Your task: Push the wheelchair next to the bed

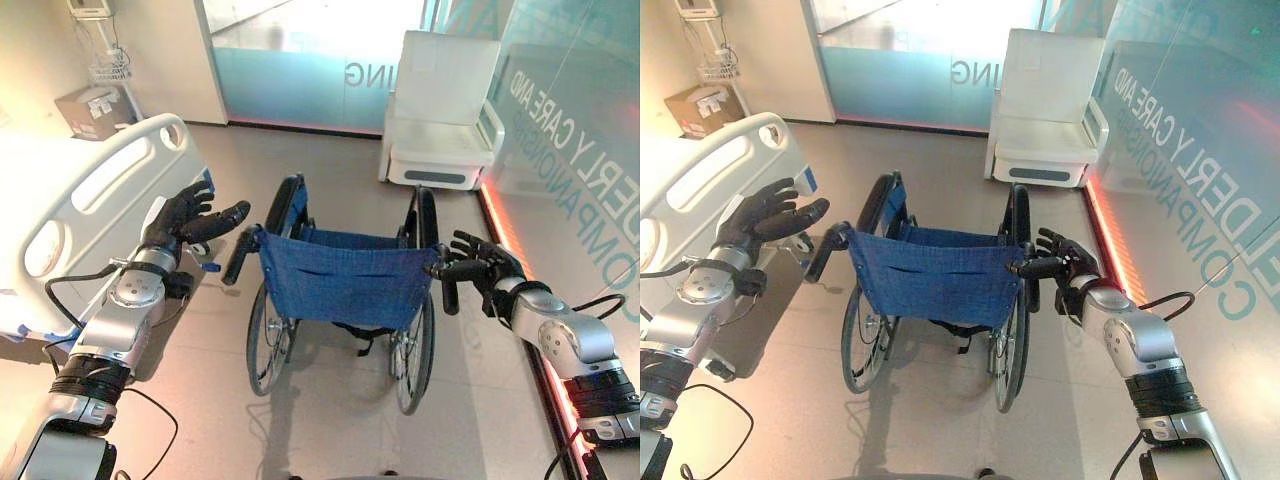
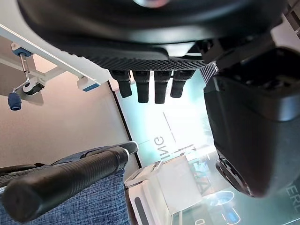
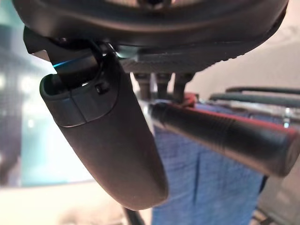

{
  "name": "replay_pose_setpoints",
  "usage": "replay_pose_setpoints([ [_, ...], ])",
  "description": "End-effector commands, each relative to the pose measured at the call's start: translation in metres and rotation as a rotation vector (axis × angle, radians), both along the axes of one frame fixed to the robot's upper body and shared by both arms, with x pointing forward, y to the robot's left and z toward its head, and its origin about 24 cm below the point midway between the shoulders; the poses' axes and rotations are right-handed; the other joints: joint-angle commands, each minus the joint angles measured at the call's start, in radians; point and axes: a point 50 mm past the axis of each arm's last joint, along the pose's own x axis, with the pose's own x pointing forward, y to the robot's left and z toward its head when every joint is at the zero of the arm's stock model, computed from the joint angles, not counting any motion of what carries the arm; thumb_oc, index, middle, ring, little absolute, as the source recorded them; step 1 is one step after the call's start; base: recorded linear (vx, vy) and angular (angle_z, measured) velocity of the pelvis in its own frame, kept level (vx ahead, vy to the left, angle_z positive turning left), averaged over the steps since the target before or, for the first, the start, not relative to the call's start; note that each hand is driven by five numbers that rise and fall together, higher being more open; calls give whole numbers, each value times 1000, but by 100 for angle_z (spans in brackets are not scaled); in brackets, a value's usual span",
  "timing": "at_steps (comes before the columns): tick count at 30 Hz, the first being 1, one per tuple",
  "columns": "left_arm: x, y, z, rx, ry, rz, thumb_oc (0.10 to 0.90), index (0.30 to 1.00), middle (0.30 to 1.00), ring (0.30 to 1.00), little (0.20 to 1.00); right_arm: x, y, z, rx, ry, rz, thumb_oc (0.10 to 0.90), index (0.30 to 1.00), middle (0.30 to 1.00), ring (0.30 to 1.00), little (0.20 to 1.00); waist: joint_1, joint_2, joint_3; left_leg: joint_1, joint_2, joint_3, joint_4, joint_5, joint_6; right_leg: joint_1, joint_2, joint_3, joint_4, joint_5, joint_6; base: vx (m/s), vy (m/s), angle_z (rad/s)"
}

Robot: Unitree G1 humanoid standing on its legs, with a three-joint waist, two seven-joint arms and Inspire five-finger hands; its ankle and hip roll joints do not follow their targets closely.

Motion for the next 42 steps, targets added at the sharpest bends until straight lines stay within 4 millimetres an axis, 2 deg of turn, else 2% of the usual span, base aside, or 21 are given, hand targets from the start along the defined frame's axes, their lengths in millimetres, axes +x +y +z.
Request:
replay_pose_setpoints([
  [1,5,4,71,50,-283,-1,800,900,900,900,900,3,-9,20,-219,-1,117,800,900,900,900,900,-8,18,-34,14,-55,4,11,-138,-3,9,30,-1,2,-59,-1,0,0,0],
  [4,6,5,71,50,-285,3,800,900,900,900,900,4,-18,25,-359,17,161,800,900,900,900,900,-9,14,-33,14,-58,3,11,-138,-3,8,30,3,2,-56,2,0,0,0],
  [11,6,8,73,55,-292,13,800,900,900,900,900,0,-29,18,-314,76,118,800,900,900,900,900,-15,8,-23,16,-60,7,11,-139,2,5,33,14,2,-50,3,0,0,0],
  [18,4,13,73,43,-300,13,800,900,900,900,900,-5,-52,24,-353,-13,-32,800,900,900,900,900,-32,11,-21,19,-66,-1,11,-145,11,2,42,55,8,-53,3,12,14,0],
  [21,1,15,69,39,-301,28,800,900,900,900,900,-13,-58,13,-240,2,-118,800,900,900,900,900,-36,12,-21,22,-69,-4,11,-149,16,0,44,67,13,-55,3,14,18,2],
  [24,-1,15,65,38,-301,38,800,900,900,900,900,-18,-54,0,-83,10,-164,800,900,900,900,900,-37,13,-17,25,-70,2,11,-152,20,-5,41,64,19,-55,6,0,0,0],
  [32,6,11,67,40,-287,35,800,900,900,900,900,-5,-30,-3,155,6,-160,800,900,900,900,900,-17,12,-10,29,-74,3,11,-153,20,-5,31,40,29,-54,12,-1,2,-1],
  [42,8,8,67,36,-285,28,800,900,900,900,900,7,-12,1,173,-3,-114,800,900,900,900,900,7,13,-11,29,-79,-10,11,-151,19,3,26,12,30,-58,9,4,0,1],
])
